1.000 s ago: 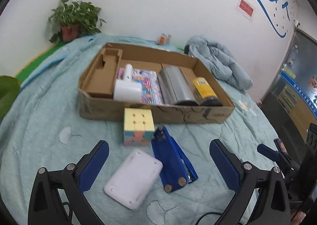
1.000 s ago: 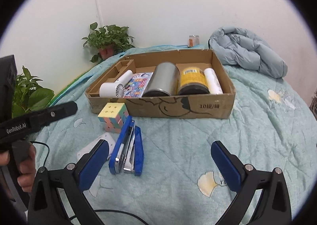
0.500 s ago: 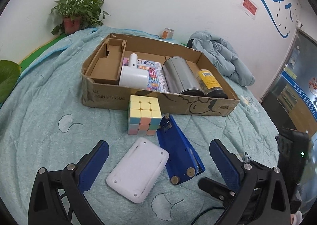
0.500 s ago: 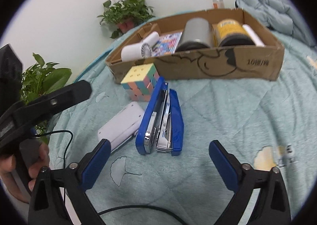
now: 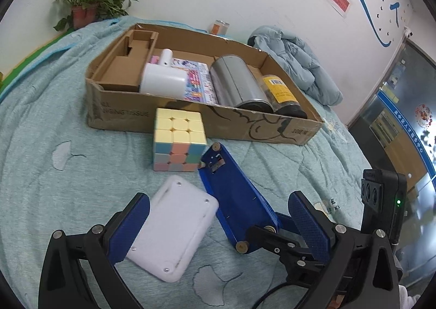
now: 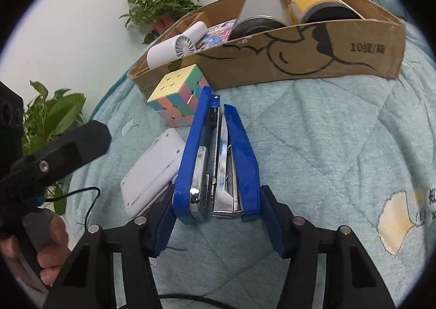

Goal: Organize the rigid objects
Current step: 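Move both grippers to the blue stapler and grasp it, then close the blue stapler and set it upright on the quilt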

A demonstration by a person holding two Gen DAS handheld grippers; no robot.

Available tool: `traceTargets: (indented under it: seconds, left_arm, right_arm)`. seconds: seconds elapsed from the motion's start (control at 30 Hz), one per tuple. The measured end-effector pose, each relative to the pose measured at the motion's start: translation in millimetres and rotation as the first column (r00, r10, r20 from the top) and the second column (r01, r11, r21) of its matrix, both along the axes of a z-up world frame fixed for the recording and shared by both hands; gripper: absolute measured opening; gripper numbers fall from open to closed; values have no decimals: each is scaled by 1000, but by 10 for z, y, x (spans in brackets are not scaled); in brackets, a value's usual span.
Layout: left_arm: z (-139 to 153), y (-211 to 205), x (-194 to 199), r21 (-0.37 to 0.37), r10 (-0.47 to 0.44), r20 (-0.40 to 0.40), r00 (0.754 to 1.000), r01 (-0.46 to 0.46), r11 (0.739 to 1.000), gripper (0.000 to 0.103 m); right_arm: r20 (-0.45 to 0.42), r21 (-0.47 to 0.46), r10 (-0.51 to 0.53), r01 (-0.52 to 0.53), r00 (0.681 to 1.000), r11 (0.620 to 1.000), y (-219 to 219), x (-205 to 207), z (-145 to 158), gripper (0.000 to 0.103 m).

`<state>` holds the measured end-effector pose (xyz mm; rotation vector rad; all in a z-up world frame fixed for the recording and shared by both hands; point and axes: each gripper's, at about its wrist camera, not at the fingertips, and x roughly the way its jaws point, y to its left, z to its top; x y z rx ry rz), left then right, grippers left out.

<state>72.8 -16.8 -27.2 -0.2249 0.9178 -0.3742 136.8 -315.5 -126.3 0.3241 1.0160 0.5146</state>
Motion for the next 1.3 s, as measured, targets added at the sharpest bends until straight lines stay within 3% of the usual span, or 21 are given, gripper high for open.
traceTargets:
  seconds: [0.17, 0.2, 0.3, 0.43, 0.47, 0.5, 0.53, 0.6, 0.63, 0.77, 0.83, 0.87, 0.9, 1.03, 1.13, 1.3]
  left_arm:
    - [-64, -175, 72, -21, -50, -13, 999, 49, 999, 102]
    - [-75, -205, 88, -24, -55, -13, 998, 55, 998, 102]
    - [-92, -262, 138, -41, -63, -17, 998, 63, 997, 102]
    - [-110, -286, 189, -47, -66, -23, 998, 65, 997, 102]
    - [-114, -280, 197, -45, -66, -24, 998, 65, 997, 102]
    - [-117, -266, 198, -45, -65, -25, 998, 64, 997, 102]
    - [-127, -252, 199, -47, -63, -28, 998, 62, 997, 102]
    - [-158, -208, 190, -58, -56, -45, 997, 54, 997, 102]
    - [-170, -189, 175, -62, -55, -51, 997, 51, 997, 102]
    - [-194, -185, 153, -70, -53, -56, 997, 49, 996, 102]
    - [-200, -194, 152, -73, -53, -57, 997, 49, 996, 102]
    - [-202, -200, 154, -73, -55, -57, 997, 51, 996, 102]
    - [-208, -207, 155, -72, -56, -57, 997, 52, 996, 102]
    - [-251, -237, 184, -74, -59, -71, 996, 54, 996, 102]
    - [-278, -278, 219, -76, -69, -85, 994, 63, 995, 102]
    - [-266, -406, 266, -105, -116, -93, 989, 106, 989, 102]
  right_arm:
    - [145, -224, 14, 18, 989, 974, -24, -161, 135, 42]
    - [174, -260, 19, 27, 985, 965, -54, -193, 165, 17]
    - [213, -378, 21, 63, 977, 924, -140, -217, 223, 18]
    - [79, -206, 8, 9, 997, 978, -464, -84, 90, 20]
    - [72, -189, 10, 4, 997, 982, -505, -70, 78, 29]
    - [87, -187, 26, -9, 996, 982, -534, -79, 92, 44]
    - [120, -188, 48, -25, 992, 982, -548, -86, 137, 53]
    - [192, -181, 97, -61, 977, 982, -557, -119, 228, 82]
    - [207, -178, 131, -94, 970, 980, -524, -71, 248, 83]
    - [147, -199, 222, -191, 964, 961, -465, 224, 134, 83]
    - [46, -162, 267, -256, 963, 953, -440, 368, -13, 76]
    - [82, -178, 265, -247, 961, 952, -428, 341, 2, 63]
    - [90, -195, 277, -255, 957, 947, -401, 317, 16, 60]
    - [129, -212, 239, -209, 962, 955, -374, 210, 27, 58]
    - [196, -305, 202, -136, 960, 943, -266, 69, 56, 58]
    - [324, -556, 190, 24, 927, 831, -216, -198, 140, 56]
